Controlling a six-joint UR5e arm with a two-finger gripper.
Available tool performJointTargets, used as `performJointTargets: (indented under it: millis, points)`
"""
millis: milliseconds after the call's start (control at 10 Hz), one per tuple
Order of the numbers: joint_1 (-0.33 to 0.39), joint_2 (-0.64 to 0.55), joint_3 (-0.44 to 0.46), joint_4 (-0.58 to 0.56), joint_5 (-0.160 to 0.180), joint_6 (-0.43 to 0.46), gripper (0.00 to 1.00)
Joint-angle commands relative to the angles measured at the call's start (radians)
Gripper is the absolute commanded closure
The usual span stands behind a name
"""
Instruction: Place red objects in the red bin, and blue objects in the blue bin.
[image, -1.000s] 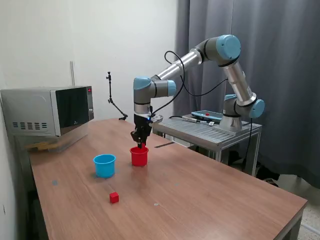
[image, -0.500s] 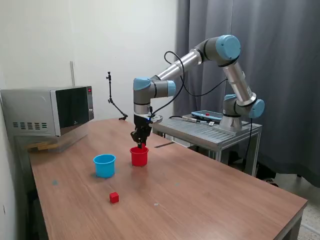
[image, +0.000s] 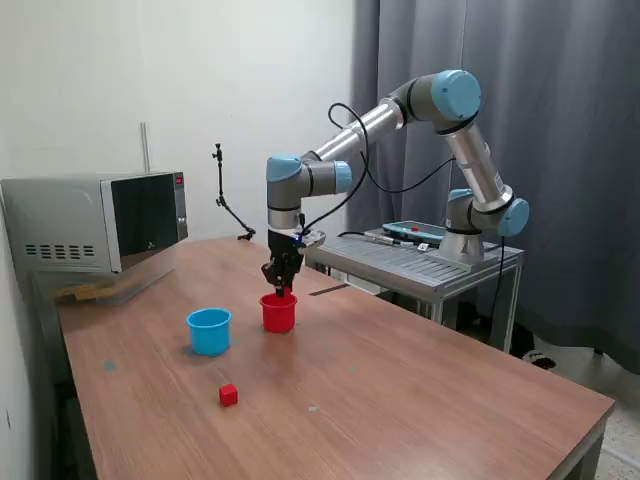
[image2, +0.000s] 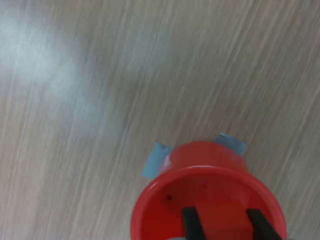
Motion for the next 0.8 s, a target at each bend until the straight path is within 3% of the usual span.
performJointTargets:
  millis: [0,700]
  points:
    - [0.000,0.000,0.003,0.001,-0.001,-0.002,1.00]
    - [-0.005,0.000,0.005,0.015,-0.004,-0.006,1.00]
